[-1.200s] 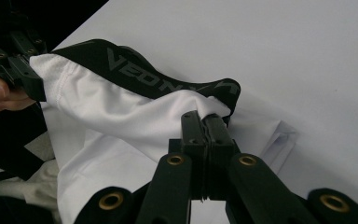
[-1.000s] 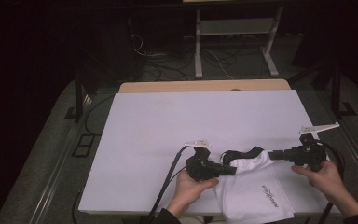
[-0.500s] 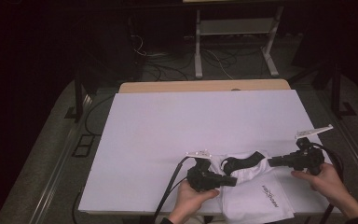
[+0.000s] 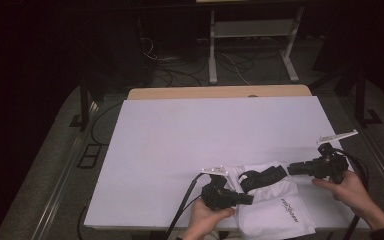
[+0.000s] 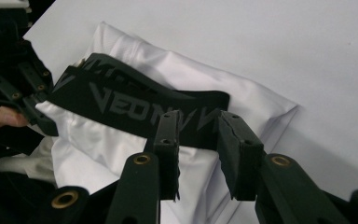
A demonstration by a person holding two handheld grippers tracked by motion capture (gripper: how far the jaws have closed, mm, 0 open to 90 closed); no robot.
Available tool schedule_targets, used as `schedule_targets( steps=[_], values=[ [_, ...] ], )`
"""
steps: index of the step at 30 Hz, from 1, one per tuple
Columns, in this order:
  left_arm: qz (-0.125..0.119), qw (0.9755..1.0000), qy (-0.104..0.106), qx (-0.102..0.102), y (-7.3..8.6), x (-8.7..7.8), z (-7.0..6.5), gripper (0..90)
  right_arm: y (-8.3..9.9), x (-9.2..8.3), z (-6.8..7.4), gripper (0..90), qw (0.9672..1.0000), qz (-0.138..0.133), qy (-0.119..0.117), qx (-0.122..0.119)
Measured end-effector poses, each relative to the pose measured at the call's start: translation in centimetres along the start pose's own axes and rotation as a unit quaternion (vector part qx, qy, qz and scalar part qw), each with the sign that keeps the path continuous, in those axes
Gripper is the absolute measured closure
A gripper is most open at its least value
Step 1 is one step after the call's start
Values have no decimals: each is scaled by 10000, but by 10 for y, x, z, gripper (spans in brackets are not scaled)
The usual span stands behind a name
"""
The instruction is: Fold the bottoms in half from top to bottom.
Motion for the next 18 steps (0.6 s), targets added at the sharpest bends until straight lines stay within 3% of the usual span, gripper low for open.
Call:
schedule_targets(
  steps=[6, 18],
  values=[
    [28, 10000, -16, 8, 0, 0, 1, 871, -5, 15, -11, 629, 9996, 168, -53, 217],
    [93, 9999, -36, 23, 2, 2, 3, 871, -12, 40, -18, 609, 9980, 535, -156, 290]
  ],
)
Point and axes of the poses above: each handheld gripper's, and its own axes: x roughly forward along the jaws, y roughly out of its underside, z roughly to its left, the point moved 7 cm from there along x, roughly forward along the jaws, and after that the axes turned 12 degrees about -x, right-handed, at the moved point
